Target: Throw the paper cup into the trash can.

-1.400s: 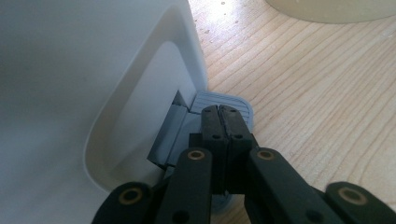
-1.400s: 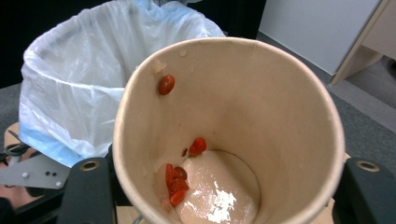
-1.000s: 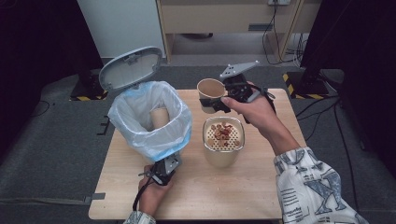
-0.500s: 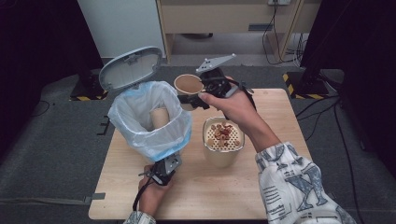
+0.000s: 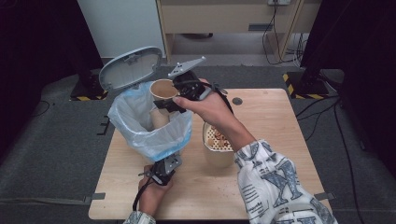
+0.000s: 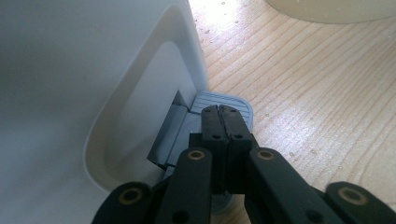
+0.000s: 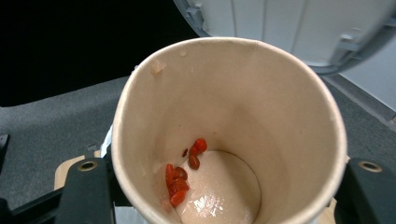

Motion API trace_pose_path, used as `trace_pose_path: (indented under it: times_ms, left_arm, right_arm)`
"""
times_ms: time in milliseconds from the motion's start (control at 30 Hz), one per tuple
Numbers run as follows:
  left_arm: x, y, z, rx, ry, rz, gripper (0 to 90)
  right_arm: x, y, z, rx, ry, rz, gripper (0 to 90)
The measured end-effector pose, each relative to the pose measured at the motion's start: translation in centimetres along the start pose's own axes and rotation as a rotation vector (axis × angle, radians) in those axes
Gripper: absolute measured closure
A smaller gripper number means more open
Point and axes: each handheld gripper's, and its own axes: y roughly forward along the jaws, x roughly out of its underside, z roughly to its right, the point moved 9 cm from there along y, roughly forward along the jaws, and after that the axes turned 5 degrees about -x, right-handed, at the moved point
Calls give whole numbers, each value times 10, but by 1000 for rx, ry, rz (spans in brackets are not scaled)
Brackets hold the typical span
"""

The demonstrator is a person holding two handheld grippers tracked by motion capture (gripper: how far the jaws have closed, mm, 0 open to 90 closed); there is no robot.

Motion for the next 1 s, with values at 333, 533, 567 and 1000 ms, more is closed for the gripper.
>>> trace_pose_path:
  times_ms: [333,533,567,1000]
  left_arm:
    - [0,0,0,3,1,-3,887]
    - [0,0,0,1,2,2,887]
    - [0,0,0,2,2,2,887]
    - [0,0,0,1,0,2,887]
  right_arm:
    - [10,41,-6,4,-18,-51,136]
    - [14,37,-3,30,-12,-18,114]
    - [15,33,-1,34,-11,-16,113]
    - [42,-24,28,104,46,13,108]
